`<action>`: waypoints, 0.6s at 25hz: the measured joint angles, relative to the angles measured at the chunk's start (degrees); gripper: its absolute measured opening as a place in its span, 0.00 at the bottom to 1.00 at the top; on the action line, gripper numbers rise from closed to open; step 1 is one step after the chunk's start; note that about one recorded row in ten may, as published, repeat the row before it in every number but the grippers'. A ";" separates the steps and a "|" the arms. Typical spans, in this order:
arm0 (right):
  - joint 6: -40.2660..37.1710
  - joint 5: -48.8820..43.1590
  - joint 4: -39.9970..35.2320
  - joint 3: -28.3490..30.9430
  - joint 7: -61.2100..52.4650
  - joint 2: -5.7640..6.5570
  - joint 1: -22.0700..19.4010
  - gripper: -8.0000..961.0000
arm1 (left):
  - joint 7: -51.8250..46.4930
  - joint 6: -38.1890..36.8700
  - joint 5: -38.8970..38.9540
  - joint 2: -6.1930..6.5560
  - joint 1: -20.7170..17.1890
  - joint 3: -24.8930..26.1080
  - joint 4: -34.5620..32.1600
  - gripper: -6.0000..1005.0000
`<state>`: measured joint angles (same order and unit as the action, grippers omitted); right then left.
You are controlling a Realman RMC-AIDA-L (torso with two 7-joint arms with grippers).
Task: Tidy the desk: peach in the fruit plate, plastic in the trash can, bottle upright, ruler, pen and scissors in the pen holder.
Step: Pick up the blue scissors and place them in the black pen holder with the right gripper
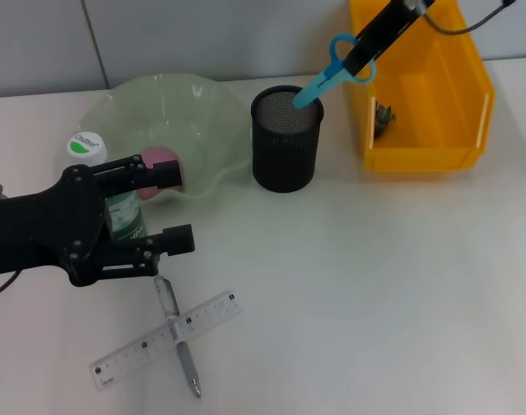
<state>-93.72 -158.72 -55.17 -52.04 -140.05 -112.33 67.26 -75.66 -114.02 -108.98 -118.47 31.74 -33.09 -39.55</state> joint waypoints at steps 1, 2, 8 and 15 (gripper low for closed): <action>0.99 -0.09 0.92 -0.51 -0.06 -0.02 0.19 0.09 | 0.00 0.00 0.00 0.00 0.00 0.00 0.00 0.81; 2.03 -0.15 1.90 -1.02 -0.11 -0.06 0.35 0.09 | 0.00 0.00 0.00 0.00 0.00 0.00 0.00 0.81; 6.72 -0.28 5.41 -2.86 -0.10 -1.07 1.14 0.09 | -0.02 0.04 0.13 -0.16 -0.14 0.04 0.21 0.81; 12.08 -0.81 10.48 -5.89 -0.16 -2.94 2.63 0.09 | -0.06 0.04 0.26 -0.20 -0.27 0.05 1.06 0.81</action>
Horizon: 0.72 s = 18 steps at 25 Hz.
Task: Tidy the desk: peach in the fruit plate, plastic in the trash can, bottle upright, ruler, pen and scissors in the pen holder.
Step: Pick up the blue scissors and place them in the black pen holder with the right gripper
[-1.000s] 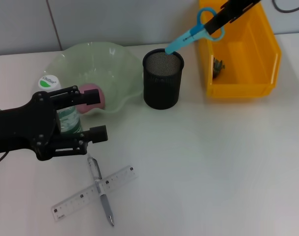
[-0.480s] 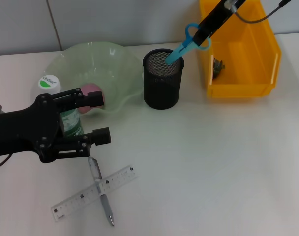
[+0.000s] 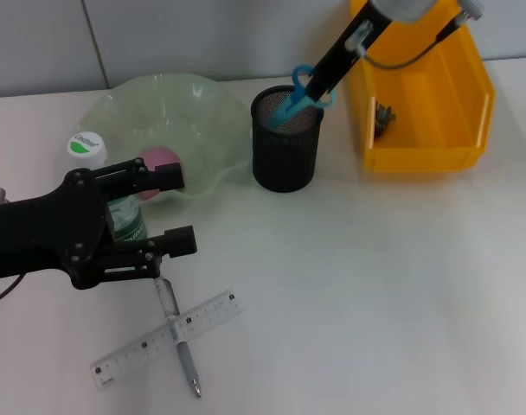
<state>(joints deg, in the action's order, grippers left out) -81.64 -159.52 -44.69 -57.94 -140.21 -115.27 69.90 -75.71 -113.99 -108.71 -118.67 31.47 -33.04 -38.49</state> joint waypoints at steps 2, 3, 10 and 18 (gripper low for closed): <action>0.59 -0.45 0.85 -0.14 -0.03 -0.18 0.32 0.09 | 0.03 0.00 0.15 0.02 -0.05 0.00 0.20 0.81; 1.42 -1.21 1.72 -0.23 -0.07 -0.53 0.64 0.09 | 0.11 -0.01 0.26 0.02 -0.08 0.00 0.39 0.81; 3.74 -1.79 2.49 -0.25 -0.36 -1.09 0.70 0.14 | 0.47 -0.08 1.04 0.02 -0.48 0.00 0.82 0.81; 4.36 -1.83 2.23 -0.11 -0.57 -1.15 0.32 0.19 | 0.56 -0.31 1.76 0.02 -0.62 0.00 1.24 0.81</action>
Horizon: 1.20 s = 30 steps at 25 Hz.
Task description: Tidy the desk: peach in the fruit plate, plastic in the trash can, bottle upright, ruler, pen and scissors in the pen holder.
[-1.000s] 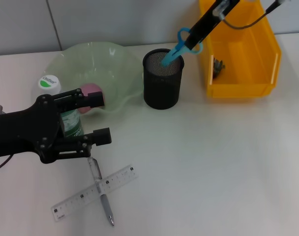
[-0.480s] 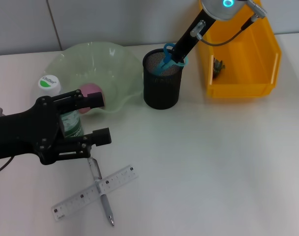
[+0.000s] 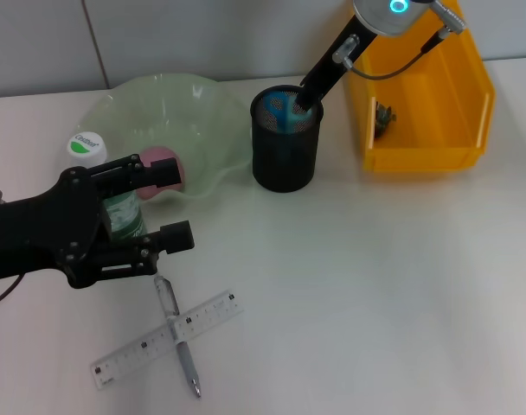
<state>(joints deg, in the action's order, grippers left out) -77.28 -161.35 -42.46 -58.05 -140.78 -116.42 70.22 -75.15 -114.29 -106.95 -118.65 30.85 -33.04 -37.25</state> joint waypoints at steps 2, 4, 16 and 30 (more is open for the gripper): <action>0.34 -0.01 -0.29 0.00 -0.01 -0.13 -0.22 0.20 | 0.00 -0.01 0.03 0.00 -0.01 0.00 0.00 0.81; 0.40 -0.01 -0.36 -0.01 -0.01 -0.18 -0.25 0.29 | 0.00 -0.04 0.09 0.00 -0.09 0.00 0.00 0.81; -1.31 11.86 -22.90 -1.43 2.92 -2.69 -12.92 0.65 | -0.48 0.10 0.19 0.00 -0.10 -0.03 0.05 0.81; -9.88 60.45 -36.80 0.85 33.20 -2.21 -48.62 0.74 | -0.70 0.14 -0.12 0.29 -0.60 -0.84 -0.55 0.81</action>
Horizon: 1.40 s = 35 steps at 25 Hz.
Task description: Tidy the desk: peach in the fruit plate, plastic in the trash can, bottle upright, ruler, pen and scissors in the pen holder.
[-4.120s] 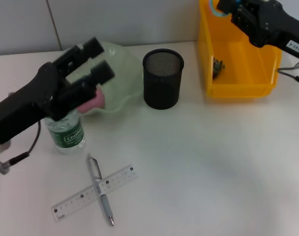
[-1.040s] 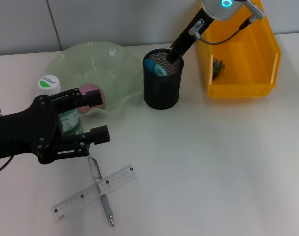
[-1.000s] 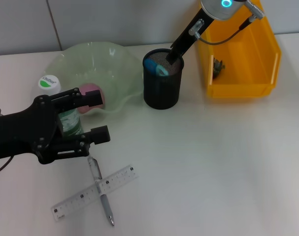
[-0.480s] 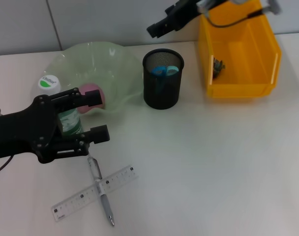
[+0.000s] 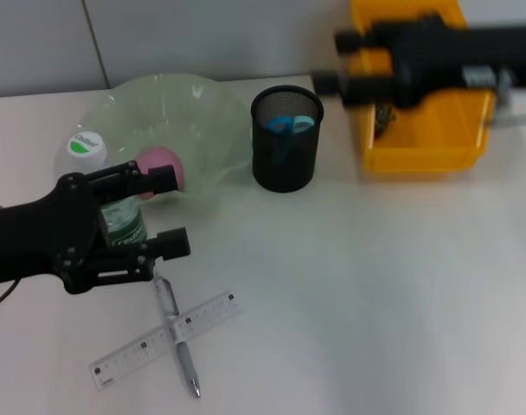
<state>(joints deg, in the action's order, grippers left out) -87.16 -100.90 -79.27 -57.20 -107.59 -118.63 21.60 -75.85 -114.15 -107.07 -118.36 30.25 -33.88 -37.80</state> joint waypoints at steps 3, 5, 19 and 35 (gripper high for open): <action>-4.98 0.59 3.31 2.45 3.52 0.03 -1.51 0.75 | -0.02 0.12 -0.10 0.05 -0.02 -0.89 -0.33 0.81; -10.54 0.56 8.16 5.51 6.77 0.37 -2.05 0.75 | -0.31 0.18 -0.13 0.06 -0.07 -1.74 -0.91 0.81; -13.97 -6.66 36.55 10.84 30.99 4.27 -2.93 0.77 | -8.64 3.79 -0.37 0.03 -0.54 -12.90 -8.47 0.81; -12.41 -10.10 34.97 11.12 28.55 2.90 -1.29 0.80 | -15.72 4.55 -1.78 0.13 -0.30 -18.33 -19.32 0.81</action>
<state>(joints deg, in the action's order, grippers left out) -99.57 -111.01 -44.30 -46.08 -79.03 -115.73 20.31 -91.57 -109.60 -108.85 -118.23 29.95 -52.21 -57.12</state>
